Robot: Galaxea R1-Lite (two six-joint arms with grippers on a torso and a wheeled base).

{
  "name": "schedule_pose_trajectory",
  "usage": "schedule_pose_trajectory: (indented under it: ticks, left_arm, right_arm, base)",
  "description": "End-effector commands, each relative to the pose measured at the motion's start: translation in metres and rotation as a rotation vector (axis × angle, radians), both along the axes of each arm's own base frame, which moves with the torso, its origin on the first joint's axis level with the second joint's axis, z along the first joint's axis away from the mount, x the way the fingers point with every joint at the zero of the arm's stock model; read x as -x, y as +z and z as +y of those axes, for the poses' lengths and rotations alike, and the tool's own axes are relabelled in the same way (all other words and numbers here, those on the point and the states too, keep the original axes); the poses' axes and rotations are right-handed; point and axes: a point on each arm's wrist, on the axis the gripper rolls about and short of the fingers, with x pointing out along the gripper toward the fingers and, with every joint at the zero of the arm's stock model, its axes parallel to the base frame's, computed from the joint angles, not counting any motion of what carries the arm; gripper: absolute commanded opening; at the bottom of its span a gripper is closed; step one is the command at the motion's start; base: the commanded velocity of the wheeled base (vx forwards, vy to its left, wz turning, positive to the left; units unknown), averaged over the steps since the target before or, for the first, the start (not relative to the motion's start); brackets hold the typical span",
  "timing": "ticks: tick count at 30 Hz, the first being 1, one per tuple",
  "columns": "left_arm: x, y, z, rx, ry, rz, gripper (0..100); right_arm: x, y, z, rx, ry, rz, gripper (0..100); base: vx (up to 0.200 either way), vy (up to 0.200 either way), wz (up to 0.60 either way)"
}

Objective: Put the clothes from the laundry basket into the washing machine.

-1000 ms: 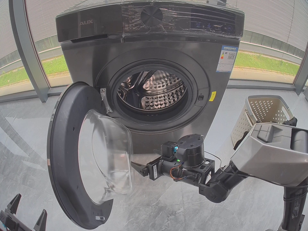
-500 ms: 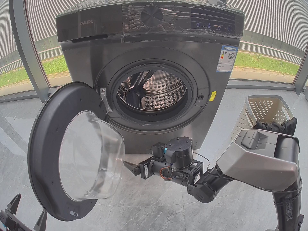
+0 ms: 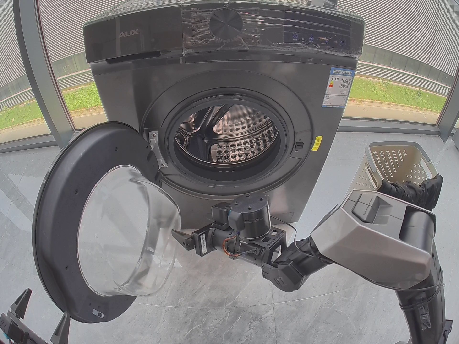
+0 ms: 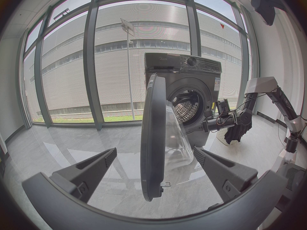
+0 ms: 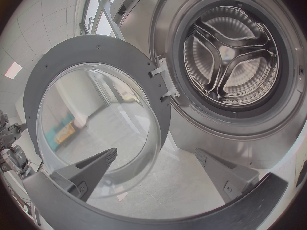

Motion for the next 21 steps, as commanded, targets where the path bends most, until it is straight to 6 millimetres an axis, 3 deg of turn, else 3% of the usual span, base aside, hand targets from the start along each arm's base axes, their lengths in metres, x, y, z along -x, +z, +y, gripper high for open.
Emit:
schedule_pose_trajectory:
  ticks: [1, 9, 15, 19, 21]
  left_arm:
    - [0.0, -0.005, 0.0, 0.0, 0.0, 0.0, 100]
    - [0.0, -0.005, 0.0, 0.0, 0.0, 0.0, 100]
    - [0.0, -0.005, 0.0, 0.0, 0.0, 0.0, 100]
    - [0.0, -0.005, 0.0, 0.0, 0.0, 0.0, 100]
    - [0.0, -0.005, 0.0, 0.0, 0.0, 0.0, 100]
  right_arm:
    - [-0.006, -0.01, 0.019, -0.006, 0.011, -0.004, 100]
    - [-0.012, -0.014, 0.033, -0.023, -0.006, -0.028, 100]
    - [-0.013, -0.009, 0.028, -0.033, -0.018, -0.032, 100]
    - [-0.006, 0.022, 0.009, -0.048, -0.057, -0.055, 100]
    - [-0.005, 0.025, 0.006, -0.046, -0.062, -0.053, 100]
  base:
    - [0.0, 0.0, 0.0]
    - [0.0, 0.0, 0.0]
    - [0.0, 0.0, 0.0]
    - [0.0, 0.0, 0.0]
    - [0.0, 0.0, 0.0]
